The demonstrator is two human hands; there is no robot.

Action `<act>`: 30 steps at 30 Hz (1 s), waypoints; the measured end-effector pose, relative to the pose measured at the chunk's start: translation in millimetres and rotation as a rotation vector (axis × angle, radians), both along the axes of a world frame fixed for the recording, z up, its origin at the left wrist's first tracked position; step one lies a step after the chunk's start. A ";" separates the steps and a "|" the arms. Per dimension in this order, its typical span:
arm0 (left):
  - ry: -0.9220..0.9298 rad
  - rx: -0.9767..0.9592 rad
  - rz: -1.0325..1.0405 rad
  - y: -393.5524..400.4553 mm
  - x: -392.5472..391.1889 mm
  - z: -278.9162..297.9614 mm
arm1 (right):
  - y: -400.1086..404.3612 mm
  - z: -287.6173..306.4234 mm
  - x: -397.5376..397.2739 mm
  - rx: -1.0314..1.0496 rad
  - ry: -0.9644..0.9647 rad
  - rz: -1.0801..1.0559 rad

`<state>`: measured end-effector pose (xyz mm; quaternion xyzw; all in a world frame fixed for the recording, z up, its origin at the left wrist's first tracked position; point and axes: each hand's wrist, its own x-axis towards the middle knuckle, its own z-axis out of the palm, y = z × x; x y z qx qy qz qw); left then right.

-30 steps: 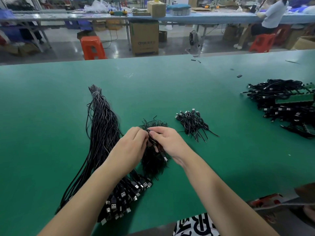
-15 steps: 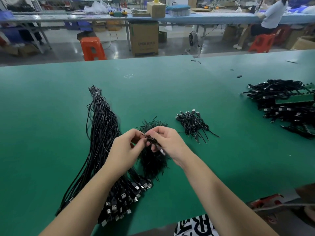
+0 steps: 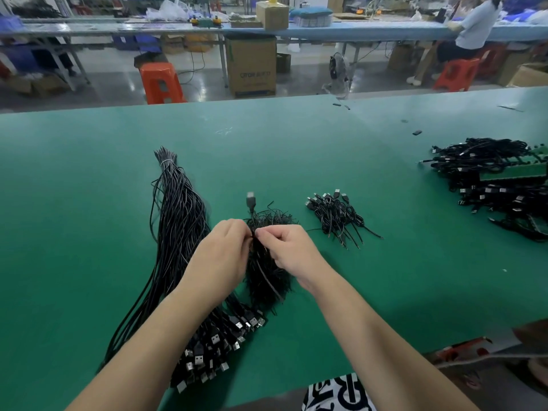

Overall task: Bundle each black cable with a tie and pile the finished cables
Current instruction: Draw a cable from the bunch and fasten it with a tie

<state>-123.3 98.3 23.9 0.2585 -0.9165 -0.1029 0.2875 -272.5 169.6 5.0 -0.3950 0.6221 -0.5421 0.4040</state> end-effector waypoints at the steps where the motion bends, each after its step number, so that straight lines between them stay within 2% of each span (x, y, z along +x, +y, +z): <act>1: -0.049 -0.123 -0.043 -0.5 0.1 -0.8 | -0.4 0.6 0.3 0.026 -0.081 0.011; 3: -0.108 -0.292 -0.116 -2.4 0.7 -1.0 | -1.3 0.9 -0.7 0.061 -0.171 0.014; 5: -0.079 -0.288 -0.132 -2.5 1.4 -1.1 | -0.5 2.6 -1.6 0.042 -0.202 0.014; 9: 0.053 0.209 0.006 1.5 1.8 0.4 | 1.2 5.0 -3.7 -0.032 -0.247 0.034; 12: 0.145 0.485 0.101 -6.2 0.9 2.4 | 2.3 6.5 -7.9 -0.053 -0.240 0.125; 15: 0.214 0.720 0.095 -11.4 0.6 4.6 | 3.3 7.6 -10.0 -0.068 -0.157 0.151; 17: 0.256 0.792 0.086 -10.4 0.9 5.0 | 3.2 7.8 -10.0 -0.078 -0.076 0.084; 19: 0.272 0.782 0.082 -8.4 0.3 6.0 | 2.3 5.5 -10.5 -0.068 0.007 0.018; 21: 0.237 0.678 0.085 -6.0 -0.8 6.2 | 1.4 4.8 -9.8 -0.040 0.033 -0.004; 24: 0.133 0.343 0.062 -0.9 -0.8 7.1 | 0.7 7.1 -9.1 -0.006 -0.004 0.024; 27: 0.027 0.060 -0.061 2.2 0.5 5.0 | 0.8 9.2 -9.8 0.033 -0.120 0.009; 30: 0.042 0.061 -0.089 2.3 2.0 1.6 | 3.8 10.6 -9.4 0.022 -0.189 0.042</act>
